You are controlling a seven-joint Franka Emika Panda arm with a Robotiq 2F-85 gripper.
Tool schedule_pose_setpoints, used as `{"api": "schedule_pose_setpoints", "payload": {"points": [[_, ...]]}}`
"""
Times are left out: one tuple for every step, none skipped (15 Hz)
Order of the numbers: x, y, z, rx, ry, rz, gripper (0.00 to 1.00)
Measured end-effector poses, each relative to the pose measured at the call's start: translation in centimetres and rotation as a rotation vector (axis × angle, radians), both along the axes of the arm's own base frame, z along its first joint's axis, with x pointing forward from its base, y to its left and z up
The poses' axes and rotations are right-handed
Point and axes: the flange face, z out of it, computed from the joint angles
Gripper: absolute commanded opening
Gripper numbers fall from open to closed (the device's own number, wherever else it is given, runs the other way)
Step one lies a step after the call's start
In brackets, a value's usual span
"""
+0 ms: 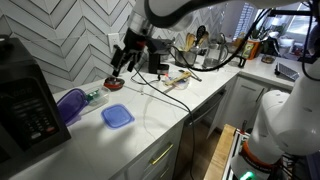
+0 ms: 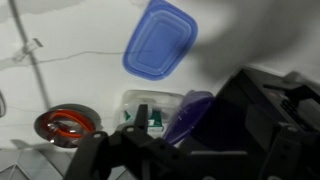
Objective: Put the dark blue lid on top of the coffeemaker
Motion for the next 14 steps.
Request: {"api": "schedule_pose_setpoints", "payload": {"points": [[1.8,0.9,0.0,0.048,0.016,-0.010,1.00],[3.7,1.5,-0.2,0.093,0.037,-0.025,1.00],[5.6,1.8,-0.7,0.131,0.060,-0.047,1.00],[7.5,1.9,-1.3,0.161,0.082,-0.076,1.00],[9.4,1.8,-2.0,0.188,0.106,-0.113,1.00],[11.2,1.7,-2.8,0.212,0.127,-0.147,1.00],[12.8,1.4,-3.8,0.229,0.144,-0.179,1.00],[14.2,1.1,-4.6,0.240,0.158,-0.208,1.00],[15.3,0.9,-5.5,0.246,0.171,-0.230,1.00],[16.2,0.7,-6.1,0.251,0.179,-0.243,1.00],[16.8,0.6,-6.4,0.254,0.183,-0.249,1.00],[17.0,0.6,-6.4,0.256,0.184,-0.250,1.00],[17.1,0.7,-6.3,0.258,0.185,-0.251,1.00],[17.1,0.8,-6.1,0.260,0.184,-0.252,1.00]]}}
